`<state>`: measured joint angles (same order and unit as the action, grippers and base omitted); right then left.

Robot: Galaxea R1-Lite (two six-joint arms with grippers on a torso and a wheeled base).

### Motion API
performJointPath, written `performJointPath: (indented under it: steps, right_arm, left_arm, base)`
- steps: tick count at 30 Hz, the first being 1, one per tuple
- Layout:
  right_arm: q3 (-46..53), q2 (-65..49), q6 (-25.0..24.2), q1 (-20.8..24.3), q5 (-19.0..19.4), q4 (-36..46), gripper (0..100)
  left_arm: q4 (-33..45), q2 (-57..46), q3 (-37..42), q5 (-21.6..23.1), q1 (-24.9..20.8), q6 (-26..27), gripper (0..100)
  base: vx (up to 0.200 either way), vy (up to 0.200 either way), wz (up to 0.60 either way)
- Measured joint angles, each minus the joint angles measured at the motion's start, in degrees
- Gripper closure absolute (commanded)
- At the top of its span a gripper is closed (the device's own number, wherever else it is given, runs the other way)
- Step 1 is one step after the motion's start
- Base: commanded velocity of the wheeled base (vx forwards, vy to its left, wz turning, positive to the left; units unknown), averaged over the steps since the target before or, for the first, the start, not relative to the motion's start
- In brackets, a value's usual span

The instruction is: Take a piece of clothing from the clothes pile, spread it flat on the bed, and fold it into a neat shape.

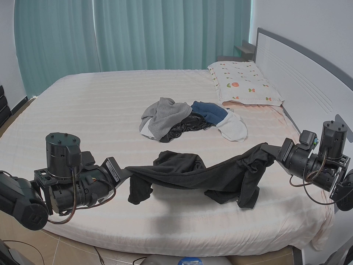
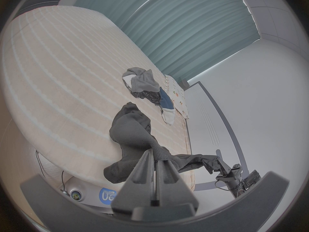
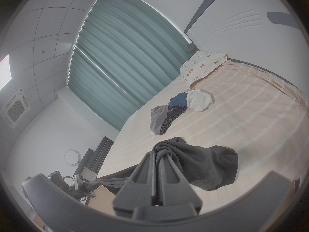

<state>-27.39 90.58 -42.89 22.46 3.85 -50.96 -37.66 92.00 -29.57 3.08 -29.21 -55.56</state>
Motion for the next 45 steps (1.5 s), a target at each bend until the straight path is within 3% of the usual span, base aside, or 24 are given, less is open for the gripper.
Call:
performJointPath:
  steps: [15,25,29,36,45]
  right_arm:
    - [0.3,-0.2,-0.1,-0.6,-0.1,0.0,100]
    - [0.5,-0.1,0.1,-0.7,-0.3,0.1,100]
    - [0.2,0.1,0.2,-0.5,-2.2,0.1,100]
    - [-1.2,1.3,0.3,0.3,-8.9,0.0,100]
    - [-1.5,2.0,0.0,0.6,-11.6,-5.8,100]
  left_arm:
    - [-0.1,0.1,0.5,-0.1,-0.4,0.5,100]
    - [0.0,-0.3,0.5,-0.3,-0.3,0.3,100]
    - [0.0,-0.3,0.4,-0.5,-0.2,0.4,100]
    - [0.0,-0.4,0.0,-2.7,-0.2,0.5,100]
    - [0.0,-0.8,-0.3,-2.9,-0.3,0.6,100]
  base:
    - [0.0,0.0,0.0]
    - [0.0,0.2,0.0]
    - [0.0,0.2,0.0]
    - [0.0,0.2,0.0]
    - [0.0,0.2,0.0]
